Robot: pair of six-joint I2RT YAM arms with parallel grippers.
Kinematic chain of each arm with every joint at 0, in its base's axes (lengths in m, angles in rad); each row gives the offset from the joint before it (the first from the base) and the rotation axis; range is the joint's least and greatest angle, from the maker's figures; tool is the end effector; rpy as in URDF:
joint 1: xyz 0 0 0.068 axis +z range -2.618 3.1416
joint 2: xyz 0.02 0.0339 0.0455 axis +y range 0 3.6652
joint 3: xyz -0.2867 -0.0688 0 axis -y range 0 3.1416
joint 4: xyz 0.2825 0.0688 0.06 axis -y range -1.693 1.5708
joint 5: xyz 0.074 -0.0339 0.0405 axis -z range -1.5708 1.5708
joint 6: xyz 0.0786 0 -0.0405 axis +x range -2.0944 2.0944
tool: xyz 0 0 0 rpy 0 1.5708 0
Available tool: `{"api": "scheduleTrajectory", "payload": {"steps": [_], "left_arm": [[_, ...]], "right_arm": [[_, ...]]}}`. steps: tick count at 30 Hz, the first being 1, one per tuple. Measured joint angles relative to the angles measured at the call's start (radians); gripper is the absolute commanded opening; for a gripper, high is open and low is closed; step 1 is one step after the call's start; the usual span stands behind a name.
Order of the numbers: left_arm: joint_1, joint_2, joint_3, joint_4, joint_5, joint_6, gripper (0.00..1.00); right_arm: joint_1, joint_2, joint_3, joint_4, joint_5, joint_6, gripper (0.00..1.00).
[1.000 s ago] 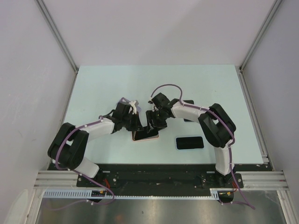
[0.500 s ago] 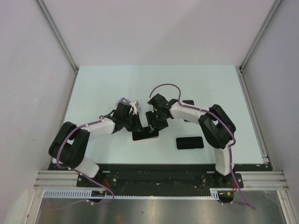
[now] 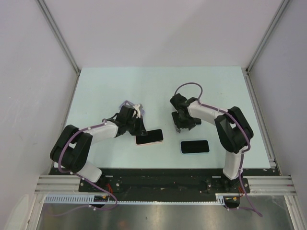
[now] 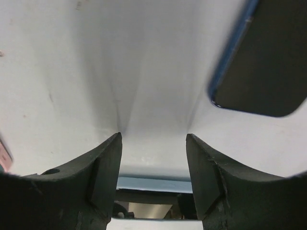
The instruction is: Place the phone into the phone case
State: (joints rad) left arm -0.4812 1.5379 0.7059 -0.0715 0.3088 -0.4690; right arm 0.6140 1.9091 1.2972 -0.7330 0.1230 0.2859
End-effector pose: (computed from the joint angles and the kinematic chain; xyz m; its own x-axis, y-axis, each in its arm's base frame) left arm 0.2879 -0.1773 0.1147 -0.8958 -0.0181 -0.4441 0.2273 0.8400 -0.4927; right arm 0.3447 0.2312 0.1226 -0.9192 -0.3055 -0.2486 -0.3024 0.9518 -0.0516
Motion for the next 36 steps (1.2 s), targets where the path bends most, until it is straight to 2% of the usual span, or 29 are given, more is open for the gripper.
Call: {"api": "scheduleTrajectory", "payload": {"steps": [3, 6, 12, 17, 20, 24, 27, 29, 36], "left_arm": [[0.0, 0.0, 0.0, 0.0, 0.0, 0.0, 0.13], [0.0, 0.0, -0.001, 0.0, 0.0, 0.0, 0.13], [0.0, 0.0, -0.002, 0.002, 0.0, 0.0, 0.13], [0.0, -0.001, -0.003, 0.003, 0.0, 0.0, 0.13], [0.0, -0.011, -0.008, 0.001, -0.003, 0.002, 0.15], [0.0, -0.046, -0.026, -0.026, -0.02, 0.008, 0.21], [0.0, -0.084, -0.044, -0.058, -0.044, 0.008, 0.32], [0.0, -0.114, -0.058, -0.075, -0.064, 0.011, 0.36], [-0.001, -0.287, -0.125, -0.114, -0.158, -0.007, 0.59]], "right_arm": [[-0.029, -0.048, -0.027, -0.008, 0.023, -0.011, 0.61], [-0.064, -0.123, -0.06, 0.013, -0.021, -0.022, 0.61], [-0.141, -0.225, -0.14, 0.118, -0.293, -0.029, 0.61], [-0.152, -0.214, -0.188, 0.212, -0.524, -0.013, 0.59], [-0.131, -0.173, -0.19, 0.268, -0.605, 0.004, 0.57], [-0.087, -0.114, -0.19, 0.328, -0.656, 0.032, 0.53], [-0.052, -0.074, -0.19, 0.367, -0.662, 0.055, 0.49], [-0.036, -0.063, -0.191, 0.379, -0.658, 0.061, 0.47], [-0.008, -0.053, -0.192, 0.405, -0.633, 0.079, 0.32]]}}
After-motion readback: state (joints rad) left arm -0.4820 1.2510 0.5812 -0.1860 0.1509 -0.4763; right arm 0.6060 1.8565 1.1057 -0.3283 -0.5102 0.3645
